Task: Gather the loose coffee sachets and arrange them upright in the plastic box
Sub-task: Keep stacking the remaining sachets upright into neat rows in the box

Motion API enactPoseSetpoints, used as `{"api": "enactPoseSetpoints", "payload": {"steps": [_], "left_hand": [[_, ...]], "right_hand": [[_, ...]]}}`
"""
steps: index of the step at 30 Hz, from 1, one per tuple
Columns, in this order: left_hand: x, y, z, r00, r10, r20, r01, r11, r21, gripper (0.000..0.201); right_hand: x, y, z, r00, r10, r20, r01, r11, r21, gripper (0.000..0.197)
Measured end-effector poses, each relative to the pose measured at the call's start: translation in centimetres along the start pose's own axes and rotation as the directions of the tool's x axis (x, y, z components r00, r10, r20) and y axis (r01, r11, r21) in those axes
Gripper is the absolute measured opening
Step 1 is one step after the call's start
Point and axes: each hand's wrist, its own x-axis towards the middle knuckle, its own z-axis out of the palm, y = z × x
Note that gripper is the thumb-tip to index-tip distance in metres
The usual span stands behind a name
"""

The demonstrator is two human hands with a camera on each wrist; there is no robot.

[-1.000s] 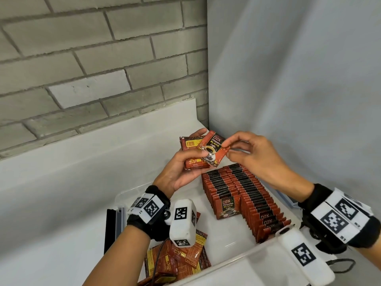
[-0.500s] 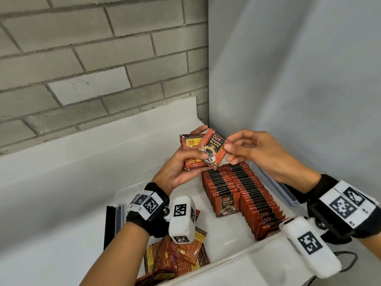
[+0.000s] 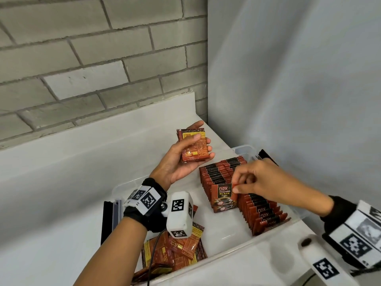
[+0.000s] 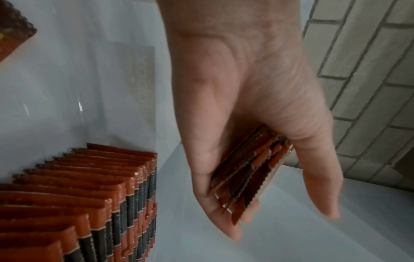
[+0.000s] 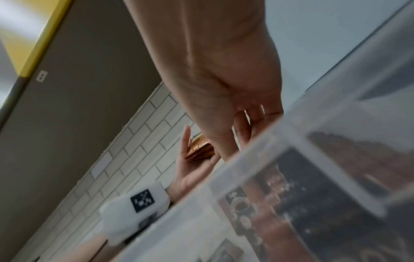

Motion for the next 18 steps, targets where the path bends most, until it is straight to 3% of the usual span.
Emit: {"api": "enactPoseSetpoints", "payload": {"steps": [11, 18], "left_hand": [[-0.1, 0.0, 0.1, 1.000, -0.008, -0.004, 0.008, 1.000, -0.005, 0.074], [0.0, 0.1, 0.1, 1.000, -0.006, -0.001, 0.006, 1.000, -0.023, 0.072]], "right_hand": [[0.0, 1.5, 2.2, 0.992, -0.124, -0.036, 0.110, 0.957, -0.268, 0.009], [0.2, 1.9, 2.6, 0.991, -0.128, -0.027, 0.116, 0.955, -0.274, 0.012]]}}
